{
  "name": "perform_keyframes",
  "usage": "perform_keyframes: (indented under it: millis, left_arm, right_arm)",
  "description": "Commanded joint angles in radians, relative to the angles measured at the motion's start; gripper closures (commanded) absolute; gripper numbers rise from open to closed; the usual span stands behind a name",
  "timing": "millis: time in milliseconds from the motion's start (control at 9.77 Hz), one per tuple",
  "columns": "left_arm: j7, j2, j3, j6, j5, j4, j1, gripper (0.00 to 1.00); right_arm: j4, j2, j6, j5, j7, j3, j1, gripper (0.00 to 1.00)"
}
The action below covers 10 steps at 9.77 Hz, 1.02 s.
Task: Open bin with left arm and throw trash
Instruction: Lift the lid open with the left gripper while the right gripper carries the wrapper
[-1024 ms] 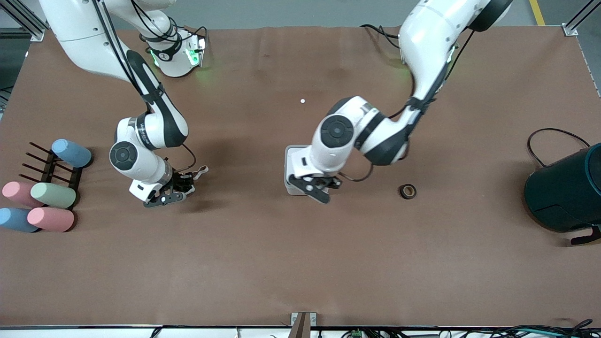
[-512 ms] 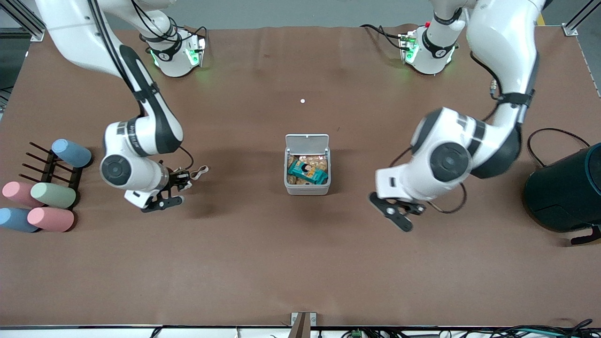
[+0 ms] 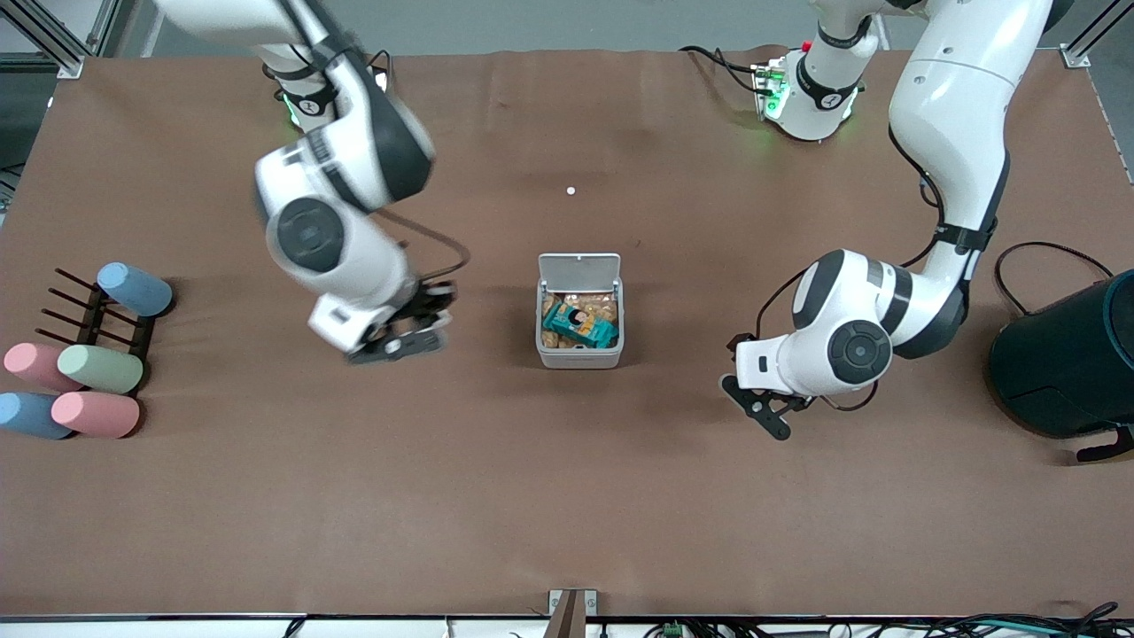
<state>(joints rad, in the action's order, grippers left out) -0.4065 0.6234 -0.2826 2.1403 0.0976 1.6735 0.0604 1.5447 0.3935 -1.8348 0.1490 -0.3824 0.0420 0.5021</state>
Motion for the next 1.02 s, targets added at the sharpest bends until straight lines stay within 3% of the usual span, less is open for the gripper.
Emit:
perform_keyframes:
  millis: [0,205,512,921]
  left_arm:
    - [-0.008,-0.093,-0.007,0.113,-0.001,0.175,-0.034,0.00]
    - [-0.009,-0.093,-0.007,0.200,0.055,0.239,-0.053,0.00]
    - [-0.002,-0.102,-0.009,0.288,0.092,0.337,-0.125,0.00]
    - [0.159,-0.103,-0.012,0.277,0.093,0.331,-0.036,0.00]
  right_arm:
    - [-0.044,0.008,-0.048,0.119,-0.062,-0.016,0.079,1.00]
    - [-0.046,0.031,-0.168,0.133,-0.081,-0.014,0.107,1.00]
    - [-0.103,0.097,-0.181,0.130,-0.167,-0.014,0.138,1.00]
    - [-0.101,0.182,-0.279,0.136,-0.208,-0.014,0.177,1.00]
